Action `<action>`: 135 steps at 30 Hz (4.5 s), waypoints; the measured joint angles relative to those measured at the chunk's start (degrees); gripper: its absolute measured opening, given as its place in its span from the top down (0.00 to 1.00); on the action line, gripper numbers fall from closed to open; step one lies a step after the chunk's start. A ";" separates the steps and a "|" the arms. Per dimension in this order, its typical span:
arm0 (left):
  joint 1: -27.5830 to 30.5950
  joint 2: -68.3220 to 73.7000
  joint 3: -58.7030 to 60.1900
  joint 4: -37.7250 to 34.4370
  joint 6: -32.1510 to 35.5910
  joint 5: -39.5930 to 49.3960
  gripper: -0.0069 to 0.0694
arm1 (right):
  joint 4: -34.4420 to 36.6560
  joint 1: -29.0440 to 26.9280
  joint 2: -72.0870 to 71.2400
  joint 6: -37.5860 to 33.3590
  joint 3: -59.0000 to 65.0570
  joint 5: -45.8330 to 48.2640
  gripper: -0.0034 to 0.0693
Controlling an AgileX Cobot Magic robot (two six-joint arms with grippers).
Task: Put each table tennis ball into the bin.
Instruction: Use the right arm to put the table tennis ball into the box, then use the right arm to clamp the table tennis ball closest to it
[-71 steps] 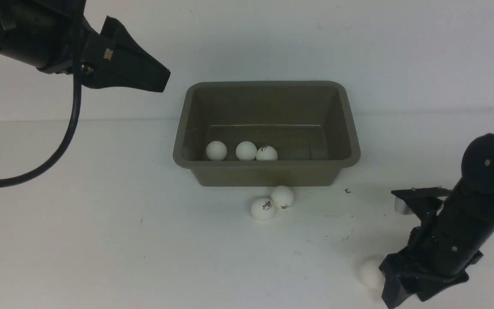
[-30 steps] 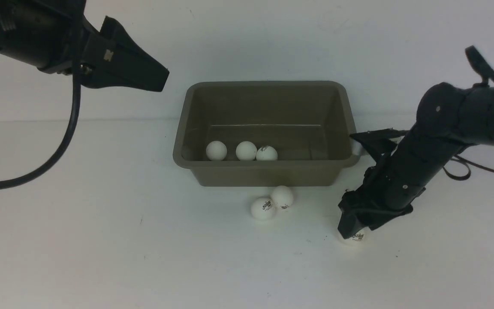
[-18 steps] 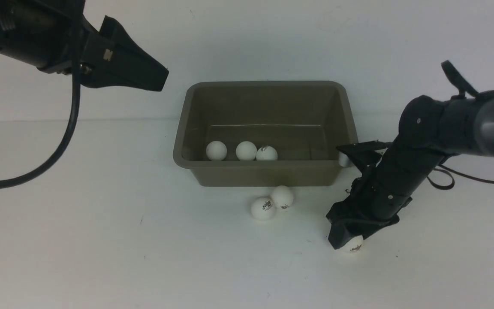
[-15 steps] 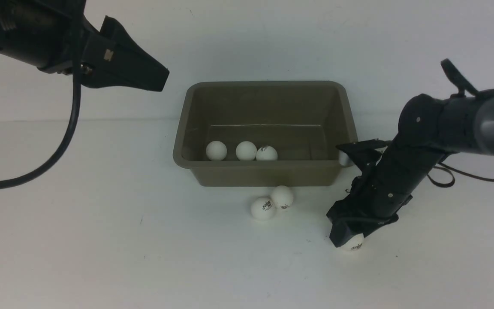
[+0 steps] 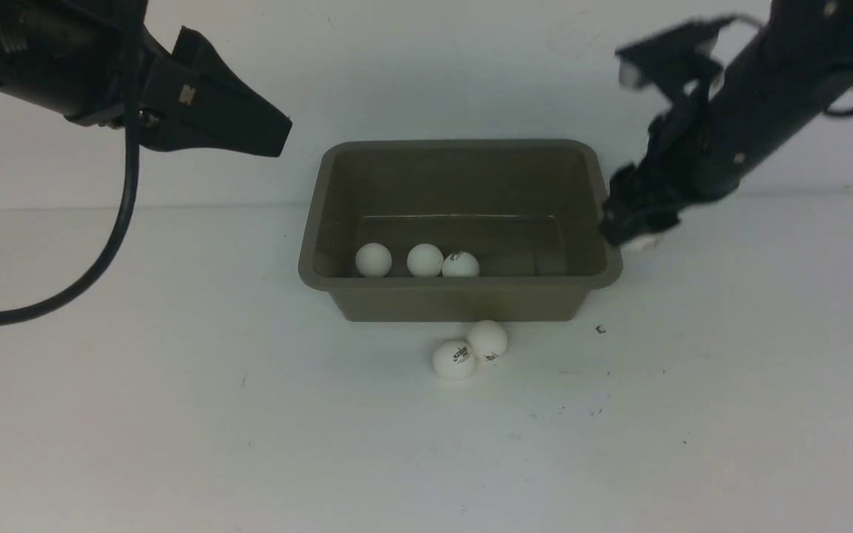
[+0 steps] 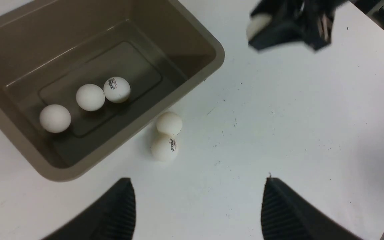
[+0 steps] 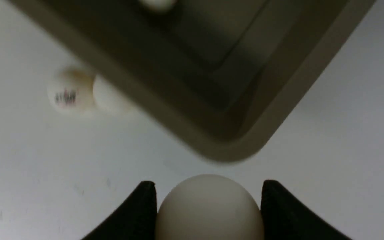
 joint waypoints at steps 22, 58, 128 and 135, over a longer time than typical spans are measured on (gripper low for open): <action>0.00 0.00 0.00 0.00 0.39 -0.06 0.31 | 12.25 0.00 17.99 -9.54 -14.77 -10.33 0.44; -6.43 2.64 0.00 1.82 2.59 -3.42 0.31 | -20.84 0.00 -17.64 10.88 -20.23 9.13 0.22; -26.39 35.64 0.00 24.09 -22.11 -26.41 0.37 | -9.84 0.00 -35.81 4.78 27.70 -8.45 0.22; -26.39 37.45 0.00 22.49 -21.58 -27.88 0.37 | -9.84 0.00 -35.81 4.73 27.70 -8.56 0.24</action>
